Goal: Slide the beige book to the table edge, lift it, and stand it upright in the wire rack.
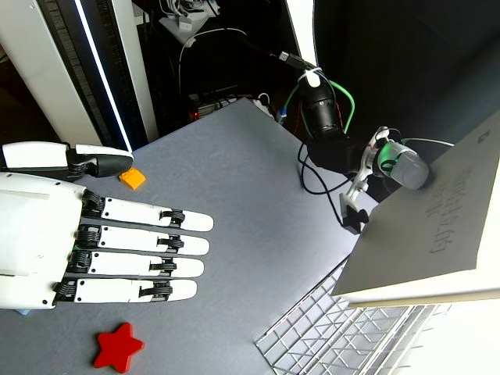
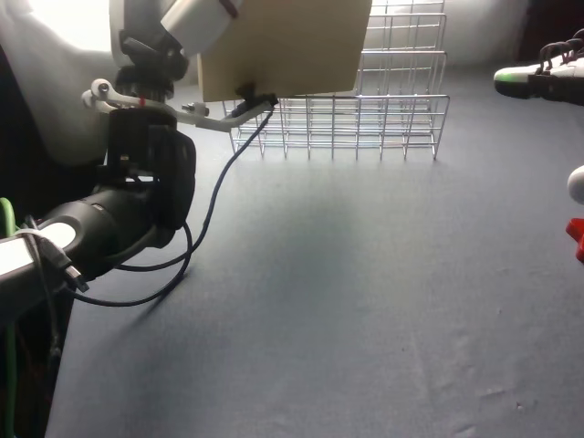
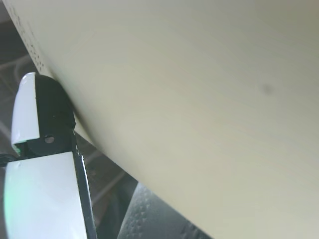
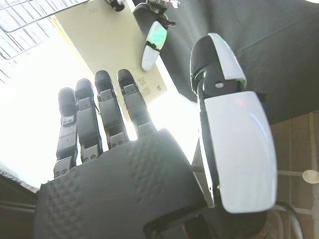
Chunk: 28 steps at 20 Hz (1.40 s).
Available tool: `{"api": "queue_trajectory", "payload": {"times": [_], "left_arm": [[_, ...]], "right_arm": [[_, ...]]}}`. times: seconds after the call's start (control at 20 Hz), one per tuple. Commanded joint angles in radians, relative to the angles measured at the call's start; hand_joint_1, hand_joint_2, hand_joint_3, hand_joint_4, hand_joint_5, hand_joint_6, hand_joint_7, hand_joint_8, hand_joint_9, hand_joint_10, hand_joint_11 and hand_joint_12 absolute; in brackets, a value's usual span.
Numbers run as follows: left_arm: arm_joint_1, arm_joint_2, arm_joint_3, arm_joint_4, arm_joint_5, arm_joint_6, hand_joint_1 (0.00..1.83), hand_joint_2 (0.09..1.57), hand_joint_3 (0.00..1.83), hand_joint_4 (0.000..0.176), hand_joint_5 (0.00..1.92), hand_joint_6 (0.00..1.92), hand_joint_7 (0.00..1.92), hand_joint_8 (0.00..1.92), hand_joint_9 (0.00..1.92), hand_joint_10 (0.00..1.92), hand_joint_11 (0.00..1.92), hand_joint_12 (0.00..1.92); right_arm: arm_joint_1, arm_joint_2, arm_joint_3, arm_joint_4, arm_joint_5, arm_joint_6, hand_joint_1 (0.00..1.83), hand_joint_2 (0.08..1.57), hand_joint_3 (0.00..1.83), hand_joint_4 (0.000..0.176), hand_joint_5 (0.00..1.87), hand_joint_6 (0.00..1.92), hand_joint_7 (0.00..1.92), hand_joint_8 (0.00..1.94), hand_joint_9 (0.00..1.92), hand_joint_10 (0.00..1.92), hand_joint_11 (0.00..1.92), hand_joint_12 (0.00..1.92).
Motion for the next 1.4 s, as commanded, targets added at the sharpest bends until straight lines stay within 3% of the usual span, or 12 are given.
{"api": "queue_trajectory", "payload": {"times": [0.0,0.3,0.4,0.6,0.75,0.8,0.9,1.25,1.35], "left_arm": [[0.002,-0.001,-0.003,0.022,-0.056,0.004,1.23,1.18,0.00,0.000,0.83,1.05,0.89,1.39,0.85,1.50,0.63,1.75],[0.005,-0.001,-0.028,0.068,-0.034,-0.018,1.23,1.17,0.00,0.000,0.85,1.01,0.91,1.37,0.89,1.49,0.67,1.74],[0.005,-0.001,-0.028,0.092,-0.023,-0.031,1.23,1.19,0.00,0.000,0.82,1.05,0.88,1.43,0.86,1.56,0.66,1.80],[0.005,-0.001,-0.026,0.106,-0.020,-0.048,1.23,1.20,0.00,0.000,0.79,1.09,0.88,1.44,0.84,1.56,0.62,1.84],[0.007,-0.001,-0.021,0.109,-0.017,-0.062,1.25,1.16,0.00,0.000,0.89,0.92,0.92,1.36,0.87,1.51,0.63,1.77],[0.007,-0.001,-0.019,0.109,-0.016,-0.065,1.24,1.18,0.00,0.000,0.85,0.97,0.90,1.40,0.84,1.50,0.60,1.76],[0.006,-0.001,-0.016,0.109,-0.014,-0.071,1.25,1.15,0.00,0.000,0.91,0.89,0.95,1.30,0.86,1.33,0.64,1.63],[-0.014,-0.012,0.029,0.128,-0.010,-0.099,1.25,1.15,0.00,0.000,0.88,0.93,0.96,1.29,0.91,1.31,0.66,1.60],[-0.020,-0.015,0.036,0.128,-0.009,-0.103,1.25,1.16,0.00,0.000,0.88,0.92,0.94,1.32,0.91,1.35,0.67,1.61]], "right_arm": [[0.013,0.004,0.002,0.055,0.093,0.005,0.09,1.18,0.00,0.000,0.10,0.00,0.15,0.00,0.17,0.00,0.00,0.40],[0.014,0.002,0.002,0.055,0.093,0.005,0.08,1.18,0.00,0.000,0.08,0.01,0.14,0.01,0.17,0.01,0.00,0.35],[0.014,0.001,0.002,0.055,0.093,0.005,0.09,1.18,0.00,0.000,0.09,0.00,0.14,0.00,0.17,0.00,0.00,0.37],[0.015,-0.001,0.002,0.055,0.093,0.005,0.06,1.19,0.00,0.000,0.08,0.00,0.13,0.00,0.15,0.00,0.00,0.24],[0.015,-0.002,0.002,0.055,0.093,0.005,0.09,1.20,0.00,0.000,0.04,0.00,0.10,0.00,0.08,0.00,0.00,0.09],[0.015,-0.003,0.002,0.055,0.093,0.005,0.11,1.19,0.00,0.000,0.08,0.01,0.13,0.01,0.10,0.01,0.00,0.11],[0.015,-0.003,0.002,0.055,0.093,0.005,0.10,1.20,0.00,0.000,0.09,0.00,0.10,0.00,0.09,0.00,0.00,0.25],[0.018,-0.006,0.002,0.055,0.093,0.005,0.13,1.19,0.00,0.000,0.07,0.00,0.12,0.01,0.10,0.00,0.00,0.27],[0.019,-0.007,0.002,0.055,0.093,0.005,0.16,1.17,0.00,0.000,0.12,0.01,0.16,0.01,0.13,0.01,0.00,0.35]]}}
